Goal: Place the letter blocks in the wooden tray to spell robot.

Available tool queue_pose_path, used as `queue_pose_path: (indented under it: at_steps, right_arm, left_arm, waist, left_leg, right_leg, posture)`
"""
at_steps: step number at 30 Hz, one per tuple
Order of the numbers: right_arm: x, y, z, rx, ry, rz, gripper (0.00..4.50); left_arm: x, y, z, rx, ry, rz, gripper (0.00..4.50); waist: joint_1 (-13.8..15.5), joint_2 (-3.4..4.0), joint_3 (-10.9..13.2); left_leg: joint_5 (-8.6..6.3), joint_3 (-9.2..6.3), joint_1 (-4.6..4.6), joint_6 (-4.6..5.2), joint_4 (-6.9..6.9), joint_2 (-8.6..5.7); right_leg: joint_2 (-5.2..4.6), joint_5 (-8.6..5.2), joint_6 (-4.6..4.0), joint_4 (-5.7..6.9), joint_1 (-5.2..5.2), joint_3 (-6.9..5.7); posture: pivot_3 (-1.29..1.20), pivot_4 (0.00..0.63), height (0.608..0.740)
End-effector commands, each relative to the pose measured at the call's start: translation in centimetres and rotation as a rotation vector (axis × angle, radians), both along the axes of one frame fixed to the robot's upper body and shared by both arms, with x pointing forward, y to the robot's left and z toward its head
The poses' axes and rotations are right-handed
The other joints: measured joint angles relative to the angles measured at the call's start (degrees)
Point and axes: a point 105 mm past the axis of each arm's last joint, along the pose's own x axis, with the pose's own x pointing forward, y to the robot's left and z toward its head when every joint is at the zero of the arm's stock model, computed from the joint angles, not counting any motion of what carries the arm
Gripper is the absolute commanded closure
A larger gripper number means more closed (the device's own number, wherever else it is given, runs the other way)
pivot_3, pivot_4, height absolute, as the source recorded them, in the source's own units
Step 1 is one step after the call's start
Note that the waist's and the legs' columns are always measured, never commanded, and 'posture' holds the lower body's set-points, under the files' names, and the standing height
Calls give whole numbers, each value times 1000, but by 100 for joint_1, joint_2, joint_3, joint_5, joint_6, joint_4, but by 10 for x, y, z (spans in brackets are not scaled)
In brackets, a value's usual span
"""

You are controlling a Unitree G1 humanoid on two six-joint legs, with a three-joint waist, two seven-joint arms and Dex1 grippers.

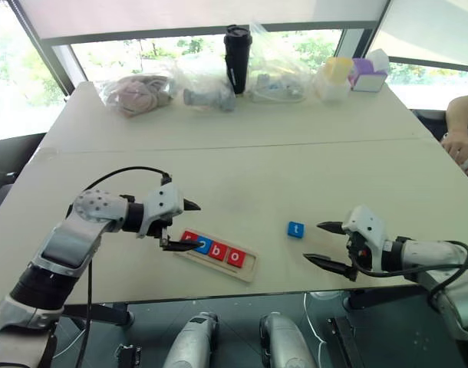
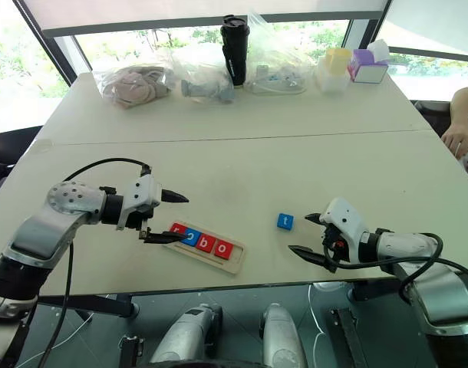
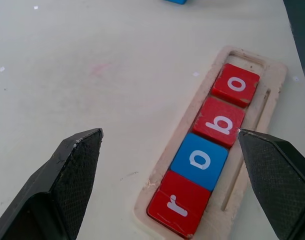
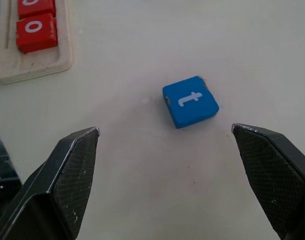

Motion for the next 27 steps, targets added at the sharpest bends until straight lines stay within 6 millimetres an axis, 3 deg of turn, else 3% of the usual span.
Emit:
queue_pose_path:
  at_steps: [1, 8, 11, 16, 21, 27]
  right_arm:
    - [10, 2, -1, -9, -46, 38, 94]
    - [25, 2, -12, -34, -64, 67, 94]
    - [28, 1, -15, -45, -70, 75, 895]
    - [31, 3, -15, -41, -83, 92, 3359]
    - [25, 7, 2, -42, -123, 107, 3359]
    - [-16, 42, 38, 1, -90, 194, 3359]
  left_arm:
    - [-2, -1, 12, -7, -40, -13, 0]
    - [-4, 0, 11, 1, -42, -4, 0]
    - [-5, 0, 11, 2, -44, -4, 0]
    - [-6, 0, 10, 4, -44, -4, 0]
    - [-8, 1, 10, 8, -39, -4, 0]
    - [-21, 8, 6, 45, -5, -43, 0]
  waist:
    - [9, 0, 0]
    - [18, 0, 0]
    - [15, 0, 0]
    - [13, 0, 0]
    - [15, 0, 0]
    - [13, 3, 2]
  left_leg:
    - [-1, 0, 0, -2, -1, -1]
    - [2, 0, -6, 2, -10, -2]
    - [2, 0, -3, 2, -7, -2]
    - [2, 0, 0, 2, -3, -2]
    - [2, -1, 0, 2, -4, -2]
    - [2, -1, -5, 2, -10, 0]
  right_leg:
    - [-1, 5, -9, 0, 0, 0]
    - [0, 3, -4, -2, -10, -1]
    - [1, 3, -5, 1, -8, -1]
    - [1, 5, -7, 4, -4, -1]
    - [1, 5, -7, 4, -6, -1]
    - [1, 3, -6, 6, -16, 2]
  posture:
    - [0, 150, 740]
    - [0, 150, 740]
    - [0, 150, 740]
    - [0, 150, 740]
    - [0, 150, 740]
    - [0, 150, 740]
